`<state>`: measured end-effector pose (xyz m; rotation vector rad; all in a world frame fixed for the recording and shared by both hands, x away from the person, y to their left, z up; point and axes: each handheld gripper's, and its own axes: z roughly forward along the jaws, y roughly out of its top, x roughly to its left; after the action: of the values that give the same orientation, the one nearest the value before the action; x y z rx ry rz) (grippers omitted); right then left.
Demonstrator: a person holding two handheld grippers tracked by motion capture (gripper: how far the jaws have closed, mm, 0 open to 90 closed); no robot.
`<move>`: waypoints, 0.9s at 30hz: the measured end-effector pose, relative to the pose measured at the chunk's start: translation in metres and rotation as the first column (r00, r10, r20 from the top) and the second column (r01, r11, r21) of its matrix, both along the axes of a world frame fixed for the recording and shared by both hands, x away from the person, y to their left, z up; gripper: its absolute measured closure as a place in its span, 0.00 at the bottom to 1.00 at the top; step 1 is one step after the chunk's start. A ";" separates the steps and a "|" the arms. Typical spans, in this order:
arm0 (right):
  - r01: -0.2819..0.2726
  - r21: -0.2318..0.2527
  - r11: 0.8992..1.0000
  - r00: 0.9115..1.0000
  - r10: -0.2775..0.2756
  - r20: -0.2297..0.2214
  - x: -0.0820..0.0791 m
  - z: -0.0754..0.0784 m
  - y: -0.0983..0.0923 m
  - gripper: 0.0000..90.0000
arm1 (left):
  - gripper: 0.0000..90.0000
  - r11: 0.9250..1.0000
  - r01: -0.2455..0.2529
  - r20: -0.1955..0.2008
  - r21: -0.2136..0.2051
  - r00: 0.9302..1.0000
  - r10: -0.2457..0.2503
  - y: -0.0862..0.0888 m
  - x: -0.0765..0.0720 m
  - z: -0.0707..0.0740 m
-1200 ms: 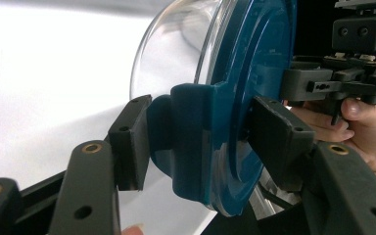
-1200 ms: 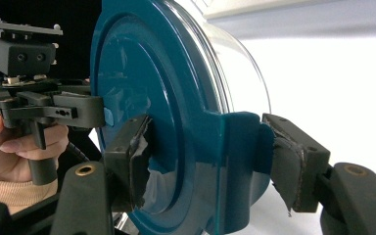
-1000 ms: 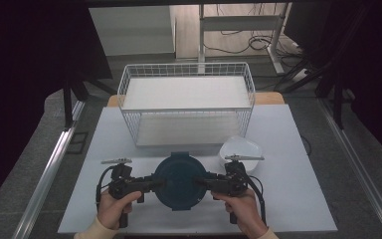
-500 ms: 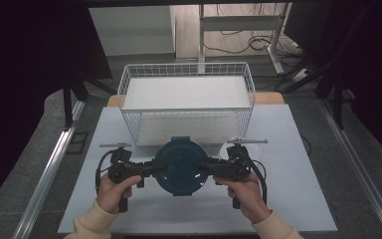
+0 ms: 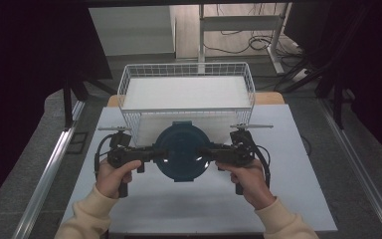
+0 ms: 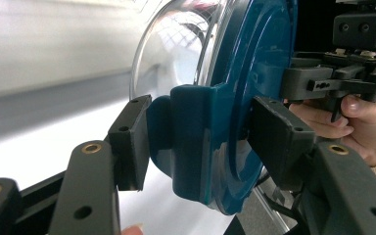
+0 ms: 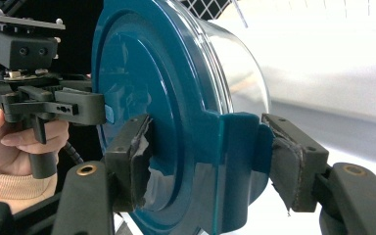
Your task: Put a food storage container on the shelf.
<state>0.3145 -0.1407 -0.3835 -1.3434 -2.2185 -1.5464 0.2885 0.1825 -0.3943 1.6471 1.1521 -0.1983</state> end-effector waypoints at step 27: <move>-0.013 0.006 1.000 0.998 0.013 0.059 0.032 0.049 -0.002 0.43 | 0.49 1.000 0.017 0.049 0.015 0.999 -0.017 0.000 0.036 0.052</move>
<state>0.3469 -0.1431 -0.3346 -1.2952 -2.2493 -1.6079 0.3248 0.1821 -0.3427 1.6662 1.1050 -0.1597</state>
